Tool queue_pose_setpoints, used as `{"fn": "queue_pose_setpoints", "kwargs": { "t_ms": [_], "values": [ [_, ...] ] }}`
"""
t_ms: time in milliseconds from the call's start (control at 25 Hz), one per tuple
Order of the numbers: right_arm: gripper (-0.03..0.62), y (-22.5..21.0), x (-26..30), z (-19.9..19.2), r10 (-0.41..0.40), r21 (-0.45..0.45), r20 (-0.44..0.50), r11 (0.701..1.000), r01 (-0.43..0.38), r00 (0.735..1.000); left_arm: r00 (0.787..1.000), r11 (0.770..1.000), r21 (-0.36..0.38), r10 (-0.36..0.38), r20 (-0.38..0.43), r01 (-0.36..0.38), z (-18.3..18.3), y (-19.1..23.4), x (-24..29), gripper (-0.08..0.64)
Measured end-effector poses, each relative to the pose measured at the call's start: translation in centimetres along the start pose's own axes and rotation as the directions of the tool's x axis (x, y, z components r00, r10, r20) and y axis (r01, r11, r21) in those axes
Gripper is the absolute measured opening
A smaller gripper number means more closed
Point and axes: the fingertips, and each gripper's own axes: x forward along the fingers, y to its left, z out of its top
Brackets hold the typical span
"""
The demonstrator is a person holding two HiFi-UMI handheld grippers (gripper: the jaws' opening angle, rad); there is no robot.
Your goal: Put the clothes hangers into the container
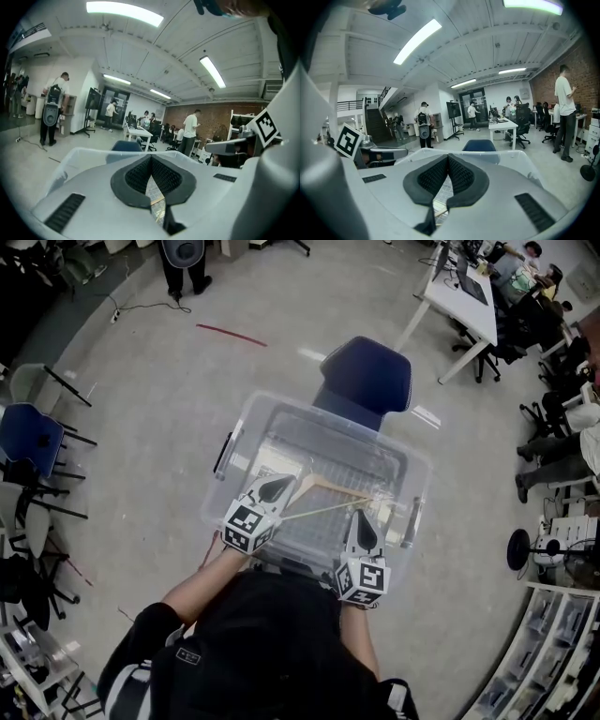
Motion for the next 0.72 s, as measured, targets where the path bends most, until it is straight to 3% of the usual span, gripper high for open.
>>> {"fn": "queue_pose_setpoints", "kwargs": {
  "t_ms": [360,720],
  "values": [
    [0.014,0.9,-0.9,0.3,-0.007,0.005,0.037,1.000,0.006,0.999,0.990,0.995,0.098,-0.003,0.143,-0.011,5.3,-3.2,-5.9,0.025],
    [0.012,1.3,-1.7,-0.1,-0.006,0.012,0.024,1.000,0.006,1.000,0.990,0.994,0.111,-0.015,0.144,-0.001,4.7,-4.6,-6.7,0.025]
  ]
}}
